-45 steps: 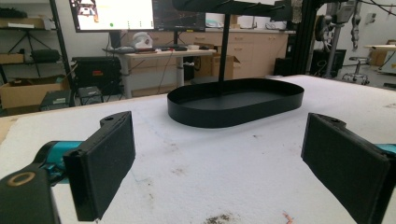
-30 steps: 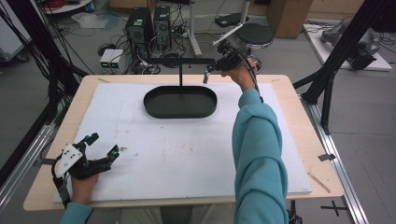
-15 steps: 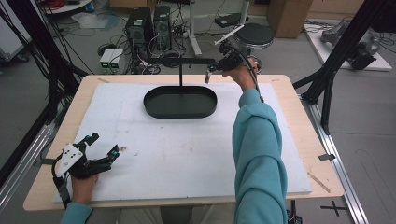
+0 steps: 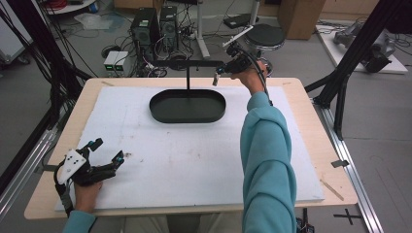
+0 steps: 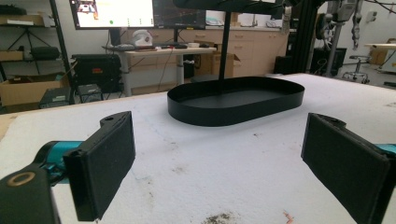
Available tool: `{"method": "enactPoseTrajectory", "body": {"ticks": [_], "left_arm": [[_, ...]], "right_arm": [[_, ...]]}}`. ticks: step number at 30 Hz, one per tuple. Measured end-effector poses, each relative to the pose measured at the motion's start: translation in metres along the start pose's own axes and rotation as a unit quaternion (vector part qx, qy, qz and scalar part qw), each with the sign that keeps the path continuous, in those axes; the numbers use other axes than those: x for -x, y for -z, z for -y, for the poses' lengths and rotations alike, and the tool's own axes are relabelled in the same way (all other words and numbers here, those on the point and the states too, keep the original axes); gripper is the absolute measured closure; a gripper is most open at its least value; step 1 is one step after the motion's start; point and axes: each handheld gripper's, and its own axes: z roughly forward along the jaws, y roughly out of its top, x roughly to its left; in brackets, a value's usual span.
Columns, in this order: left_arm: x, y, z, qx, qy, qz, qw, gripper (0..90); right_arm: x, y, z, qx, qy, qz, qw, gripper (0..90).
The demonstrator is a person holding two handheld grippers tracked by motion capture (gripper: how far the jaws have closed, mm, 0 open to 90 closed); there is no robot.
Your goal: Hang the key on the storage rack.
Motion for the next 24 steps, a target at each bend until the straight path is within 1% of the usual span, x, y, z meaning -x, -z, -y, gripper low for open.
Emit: {"method": "enactPoseTrajectory", "body": {"ticks": [3,7,8,10,16,19,20,21,22,24], "left_arm": [[0.0000,0.0001,0.0000,-0.001,-0.001,0.001,1.0000,10.3],[0.0000,-0.0002,0.0000,0.000,0.001,0.001,1.0000,10.3],[-0.0003,-0.0001,-0.0001,-0.001,0.000,0.001,1.0000,10.3],[0.0000,-0.0002,-0.0001,-0.001,0.001,0.001,1.0000,10.3],[0.0000,-0.0002,0.0000,-0.001,0.001,0.001,1.0000,10.3],[0.0001,-0.0002,0.0000,0.000,0.001,0.001,1.0000,10.3],[0.0000,-0.0001,0.0000,-0.001,0.001,0.001,1.0000,10.3],[-0.0001,-0.0001,-0.0001,-0.001,0.001,0.001,1.0000,10.3],[0.0001,-0.0002,0.0000,-0.001,0.001,0.001,1.0000,10.3],[0.0003,-0.0001,-0.0001,-0.002,0.001,0.002,1.0000,10.3]], "right_arm": [[0.0008,-0.0006,0.0005,-0.005,-0.001,0.001,1.0000,88.7],[0.0018,-0.0013,0.0008,0.001,-0.004,0.004,1.0000,88.7],[0.0027,-0.0015,0.0008,0.005,0.000,0.004,1.0000,88.7],[0.0031,-0.0014,0.0009,0.007,-0.005,0.002,1.0000,88.7],[0.0053,-0.0020,0.0013,0.007,-0.003,0.006,0.9999,88.7],[0.0060,-0.0016,0.0017,0.006,-0.007,0.010,0.9999,88.7],[0.0061,-0.0016,0.0018,0.006,-0.008,0.011,0.9999,88.7],[0.0075,-0.0015,0.0020,0.008,-0.005,0.011,0.9999,88.7],[0.0075,-0.0016,0.0020,0.010,-0.007,0.012,0.9999,88.6],[0.0089,-0.0027,0.0018,0.016,-0.003,0.014,0.9998,88.6]]}}
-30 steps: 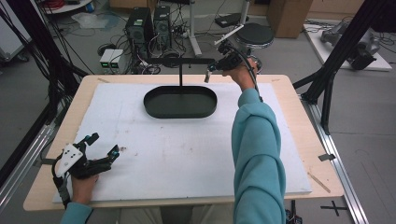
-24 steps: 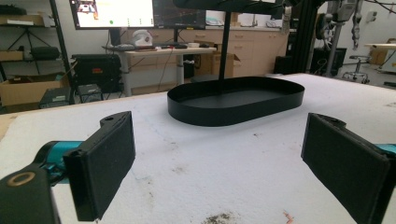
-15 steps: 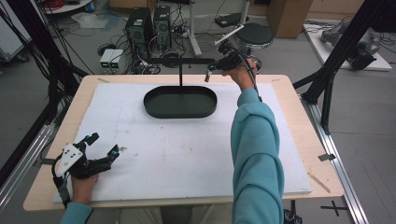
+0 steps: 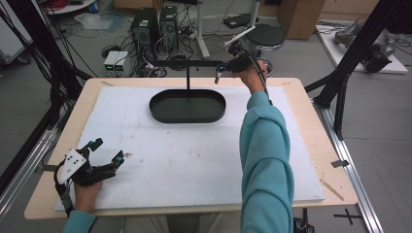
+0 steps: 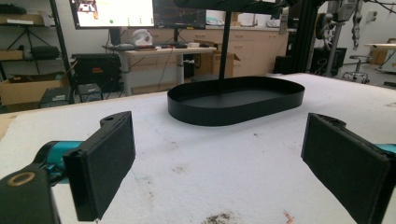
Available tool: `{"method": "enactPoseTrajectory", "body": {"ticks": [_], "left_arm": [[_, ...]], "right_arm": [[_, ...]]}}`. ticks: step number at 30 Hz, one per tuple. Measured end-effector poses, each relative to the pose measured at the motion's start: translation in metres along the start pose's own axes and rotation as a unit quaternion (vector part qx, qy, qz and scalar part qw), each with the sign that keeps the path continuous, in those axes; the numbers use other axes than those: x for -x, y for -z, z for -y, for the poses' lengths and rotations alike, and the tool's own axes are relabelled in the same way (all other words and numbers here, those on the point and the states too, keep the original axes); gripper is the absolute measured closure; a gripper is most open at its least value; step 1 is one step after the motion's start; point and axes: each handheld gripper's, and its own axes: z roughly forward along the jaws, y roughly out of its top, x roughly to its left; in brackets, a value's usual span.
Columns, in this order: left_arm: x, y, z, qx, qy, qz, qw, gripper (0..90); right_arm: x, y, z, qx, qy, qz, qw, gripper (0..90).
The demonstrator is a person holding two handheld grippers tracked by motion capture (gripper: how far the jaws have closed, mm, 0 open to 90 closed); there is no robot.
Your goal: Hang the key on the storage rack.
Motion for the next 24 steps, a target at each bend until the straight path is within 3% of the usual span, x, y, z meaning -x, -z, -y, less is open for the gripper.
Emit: {"method": "enactPoseTrajectory", "body": {"ticks": [9,13,18,20,21,23,24], "left_arm": [[-0.001,0.000,0.000,0.000,-0.001,-0.001,1.0000,10.3],[-0.001,0.000,0.000,-0.001,0.000,0.000,1.0000,10.3],[-0.001,0.000,0.000,-0.002,0.001,-0.001,1.0000,10.3],[0.000,0.000,0.000,-0.002,0.000,-0.001,1.0000,10.3],[-0.001,0.000,0.000,-0.004,-0.002,-0.001,1.0000,10.3],[0.000,0.000,0.000,-0.002,-0.002,0.000,1.0000,10.3],[0.000,0.000,0.000,-0.002,-0.004,0.000,1.0000,10.3]], "right_arm": [[0.006,-0.005,0.002,0.012,-0.007,0.002,0.9999,88.6],[0.010,-0.006,0.003,0.021,-0.008,0.023,0.9995,89.3],[0.016,0.000,0.006,0.036,-0.027,0.038,0.9982,81.1],[0.017,0.002,0.007,0.042,-0.037,0.034,0.9978,73.1],[0.018,0.003,0.008,0.049,-0.045,0.026,0.9975,64.1],[0.016,0.007,0.008,0.058,-0.049,0.043,0.9962,44.0],[0.015,0.008,0.008,0.062,-0.056,0.041,0.9957,33.1]]}}
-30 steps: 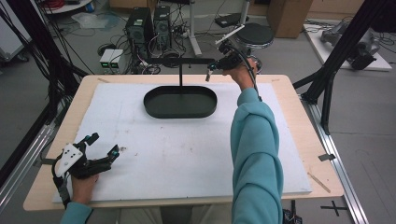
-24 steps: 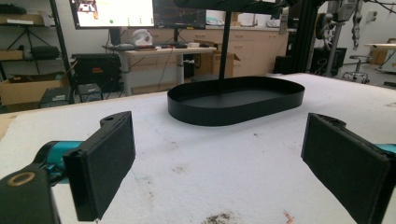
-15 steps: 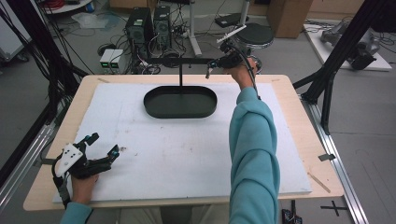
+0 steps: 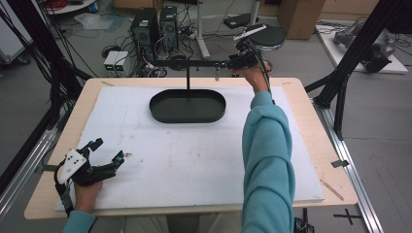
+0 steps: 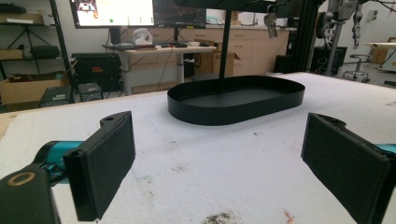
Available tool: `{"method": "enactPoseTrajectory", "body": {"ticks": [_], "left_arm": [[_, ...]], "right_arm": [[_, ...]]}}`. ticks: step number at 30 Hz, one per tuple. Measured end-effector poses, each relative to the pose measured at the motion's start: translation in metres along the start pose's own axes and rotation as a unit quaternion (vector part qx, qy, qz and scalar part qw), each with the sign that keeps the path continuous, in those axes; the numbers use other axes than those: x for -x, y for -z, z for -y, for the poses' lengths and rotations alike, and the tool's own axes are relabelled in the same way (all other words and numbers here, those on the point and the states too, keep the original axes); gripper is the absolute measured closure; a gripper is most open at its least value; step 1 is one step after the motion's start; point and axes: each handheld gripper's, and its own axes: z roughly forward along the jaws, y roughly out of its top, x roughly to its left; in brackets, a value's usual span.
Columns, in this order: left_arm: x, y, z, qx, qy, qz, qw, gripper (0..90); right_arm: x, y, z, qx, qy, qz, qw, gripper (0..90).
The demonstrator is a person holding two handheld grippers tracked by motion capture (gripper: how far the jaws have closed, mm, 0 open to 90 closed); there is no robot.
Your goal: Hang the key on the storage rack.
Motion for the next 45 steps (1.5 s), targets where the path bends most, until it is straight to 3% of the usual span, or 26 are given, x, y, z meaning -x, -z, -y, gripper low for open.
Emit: {"method": "enactPoseTrajectory", "body": {"ticks": [1,2,3,6,9,12,17,21,24,29,41,45], "left_arm": [[0.000,0.000,0.000,0.000,0.000,0.000,1.0000,10.3],[0.000,0.000,0.000,0.000,0.000,0.000,1.0000,10.3],[0.000,0.000,0.000,0.001,0.002,0.000,1.0000,10.3],[0.000,0.000,0.000,0.001,0.001,0.000,1.0000,10.3],[0.000,0.000,0.000,0.002,0.000,-0.001,1.0000,10.3],[0.000,0.000,0.000,0.003,0.001,-0.001,1.0000,10.3],[0.001,0.000,0.000,0.003,-0.002,-0.001,1.0000,10.3],[0.001,0.000,0.000,0.003,-0.003,-0.002,1.0000,10.3],[0.001,0.000,0.000,0.002,-0.001,-0.003,1.0000,10.3],[0.001,0.000,0.000,-0.001,-0.003,-0.001,1.0000,10.3],[0.002,0.000,0.000,0.002,-0.010,-0.002,1.0000,10.3],[0.002,0.000,0.000,0.001,-0.012,-0.002,0.9999,10.3]], "right_arm": [[-0.001,0.001,0.000,0.006,-0.010,0.002,0.9999,21.2],[-0.003,0.002,-0.001,0.008,-0.025,0.029,0.9992,11.6],[-0.005,0.005,-0.001,0.011,-0.037,0.053,0.9979,8.6],[-0.011,0.020,0.002,0.039,-0.038,0.042,0.9976,0.7],[-0.017,0.040,0.009,0.067,-0.038,0.018,0.9968,0.4],[-0.027,0.063,0.016,0.069,-0.020,0.012,0.9973,0.4],[-0.037,0.103,0.037,0.097,0.001,-0.002,0.9953,0.5],[-0.043,0.129,0.066,0.127,0.019,-0.029,0.9913,0.4],[-0.047,0.141,0.095,0.133,0.036,-0.039,0.9896,0.4],[-0.056,0.147,0.144,0.157,0.046,-0.039,0.9858,0.4],[-0.073,0.134,0.244,0.233,0.012,-0.023,0.9721,0.4],[-0.076,0.126,0.268,0.242,0.000,-0.009,0.9703,0.4]]}}
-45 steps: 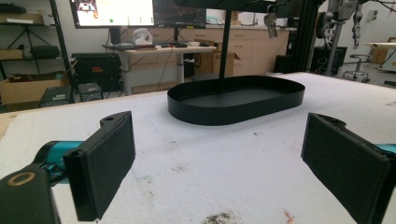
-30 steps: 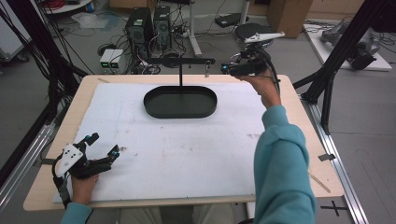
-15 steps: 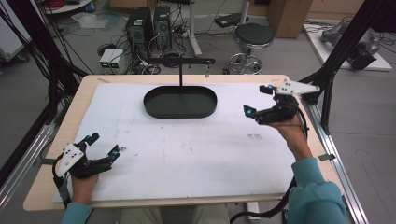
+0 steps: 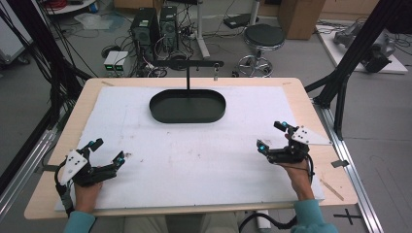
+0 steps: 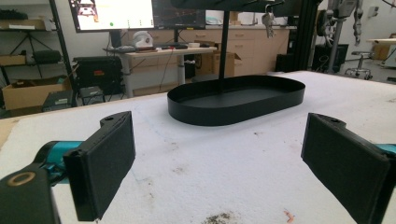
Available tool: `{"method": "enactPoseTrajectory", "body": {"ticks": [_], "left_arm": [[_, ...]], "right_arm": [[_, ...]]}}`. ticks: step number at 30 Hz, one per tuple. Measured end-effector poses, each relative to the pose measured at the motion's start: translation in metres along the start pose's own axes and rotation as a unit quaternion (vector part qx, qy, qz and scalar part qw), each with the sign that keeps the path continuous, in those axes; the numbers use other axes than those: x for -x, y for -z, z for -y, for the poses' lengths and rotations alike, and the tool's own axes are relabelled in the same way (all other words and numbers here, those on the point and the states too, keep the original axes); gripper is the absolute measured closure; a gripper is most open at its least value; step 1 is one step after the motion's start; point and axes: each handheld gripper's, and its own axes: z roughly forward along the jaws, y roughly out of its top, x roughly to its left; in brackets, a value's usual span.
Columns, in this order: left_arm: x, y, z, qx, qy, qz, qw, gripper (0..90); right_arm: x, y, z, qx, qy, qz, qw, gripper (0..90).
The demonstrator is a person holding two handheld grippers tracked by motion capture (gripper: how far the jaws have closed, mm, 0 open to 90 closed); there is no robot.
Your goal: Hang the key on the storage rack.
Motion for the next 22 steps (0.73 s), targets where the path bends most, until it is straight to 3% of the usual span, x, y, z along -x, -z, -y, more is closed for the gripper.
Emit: {"method": "enactPoseTrajectory", "body": {"ticks": [3,9,15,22], "left_arm": [[0.000,0.000,0.000,0.000,0.000,0.000,1.0000,10.3],[0.001,0.000,0.000,0.002,-0.001,-0.001,1.0000,10.3],[0.000,0.000,0.000,0.002,0.000,-0.001,1.0000,10.3],[0.000,0.000,0.000,0.002,0.000,-0.001,1.0000,10.3]], "right_arm": [[-0.005,0.001,0.014,0.005,0.008,0.015,0.9998,0.4],[-0.008,0.004,0.030,0.017,0.006,0.020,0.9996,0.5],[-0.005,0.006,0.044,0.010,-0.005,0.020,0.9997,0.5],[-0.006,0.011,0.047,0.038,-0.009,0.028,0.9988,0.5]]}}
